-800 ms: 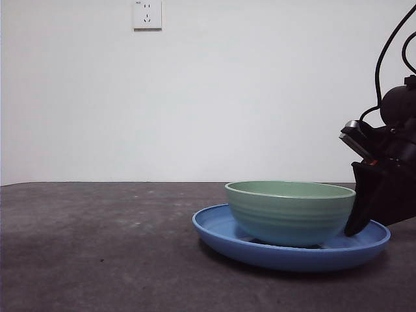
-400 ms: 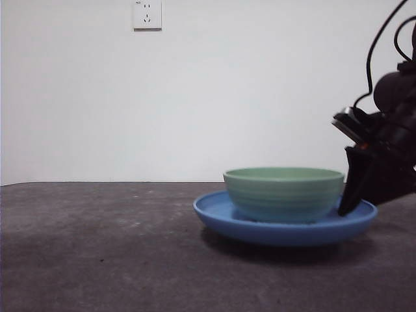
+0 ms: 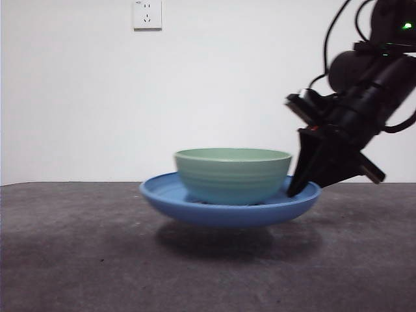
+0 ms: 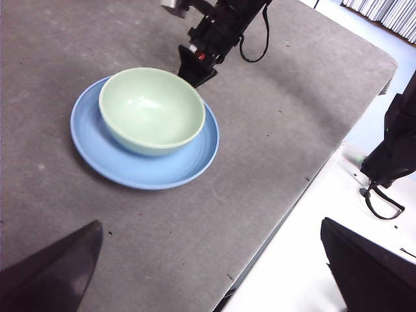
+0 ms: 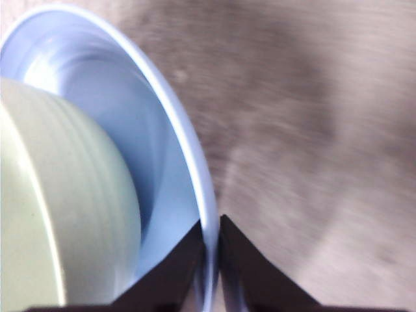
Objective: Place the green bowl on the blue plate
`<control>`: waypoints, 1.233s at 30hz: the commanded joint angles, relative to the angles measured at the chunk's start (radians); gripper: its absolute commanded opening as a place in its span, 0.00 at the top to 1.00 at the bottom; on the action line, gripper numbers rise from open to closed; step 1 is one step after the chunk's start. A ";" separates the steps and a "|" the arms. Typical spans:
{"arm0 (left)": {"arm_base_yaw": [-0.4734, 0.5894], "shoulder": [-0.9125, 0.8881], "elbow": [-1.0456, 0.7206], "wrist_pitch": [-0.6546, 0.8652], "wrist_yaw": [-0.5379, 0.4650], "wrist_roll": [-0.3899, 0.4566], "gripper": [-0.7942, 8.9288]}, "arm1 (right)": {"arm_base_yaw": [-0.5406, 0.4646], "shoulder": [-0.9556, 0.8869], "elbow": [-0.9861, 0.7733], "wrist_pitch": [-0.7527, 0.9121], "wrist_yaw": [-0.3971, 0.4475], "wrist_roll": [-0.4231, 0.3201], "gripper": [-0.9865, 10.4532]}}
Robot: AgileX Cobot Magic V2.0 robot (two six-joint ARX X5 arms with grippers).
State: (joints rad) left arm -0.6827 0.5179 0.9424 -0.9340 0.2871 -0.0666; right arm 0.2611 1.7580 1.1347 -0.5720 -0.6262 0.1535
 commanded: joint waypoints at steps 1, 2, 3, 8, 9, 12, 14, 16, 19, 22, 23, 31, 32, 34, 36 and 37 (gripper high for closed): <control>-0.004 0.004 0.010 0.014 0.002 -0.002 0.34 | 0.056 0.008 0.020 0.035 0.021 0.054 0.91; -0.004 0.004 0.010 0.014 0.002 -0.002 0.34 | 0.075 0.010 0.020 0.047 0.027 0.060 0.91; -0.004 0.004 0.010 0.014 0.002 -0.002 0.34 | 0.087 0.013 0.020 0.056 0.027 0.063 0.91; -0.004 0.004 0.010 0.014 0.002 -0.002 0.34 | 0.150 0.034 0.020 0.091 0.030 0.086 0.91; -0.004 0.004 0.010 0.014 0.002 -0.002 0.34 | 0.156 0.039 0.020 0.096 0.036 0.089 0.91; -0.004 0.004 0.010 0.014 0.002 -0.002 0.34 | 0.173 0.053 0.020 0.109 0.072 0.099 0.91; -0.004 0.004 0.010 0.014 0.002 -0.002 0.34 | 0.179 0.061 0.020 0.114 0.085 0.101 0.91; -0.004 0.004 0.010 0.014 0.002 -0.002 0.34 | 0.179 0.068 0.020 0.114 0.085 0.106 0.91; -0.004 0.004 0.010 0.014 0.002 -0.002 0.34 | 0.179 0.085 0.020 0.116 0.085 0.120 0.91; -0.004 0.004 0.010 0.014 0.003 -0.002 0.34 | 0.179 0.113 0.020 0.116 0.080 0.120 0.91; -0.004 0.004 0.010 0.014 0.002 -0.002 0.34 | 0.179 0.121 0.019 0.116 0.077 0.120 0.91; -0.004 0.004 0.010 0.014 0.002 -0.002 0.34 | 0.174 0.130 0.020 0.135 0.077 0.101 0.90; -0.004 0.004 0.010 0.014 0.002 -0.002 0.34 | 0.173 0.130 0.021 0.134 0.078 0.100 0.89; -0.004 0.004 0.010 0.014 0.002 -0.002 0.34 | 0.167 0.129 0.026 0.134 0.077 0.100 0.83; -0.004 0.004 0.010 0.014 0.002 -0.002 0.34 | 0.161 0.124 0.034 0.126 0.077 0.100 0.78; -0.004 0.004 0.010 0.014 0.002 -0.002 0.34 | 0.158 0.120 0.040 0.117 0.077 0.100 0.75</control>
State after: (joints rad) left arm -0.6827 0.5179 0.9424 -0.9340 0.2871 -0.0685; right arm 0.4183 1.8713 1.1492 -0.4587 -0.5495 0.2657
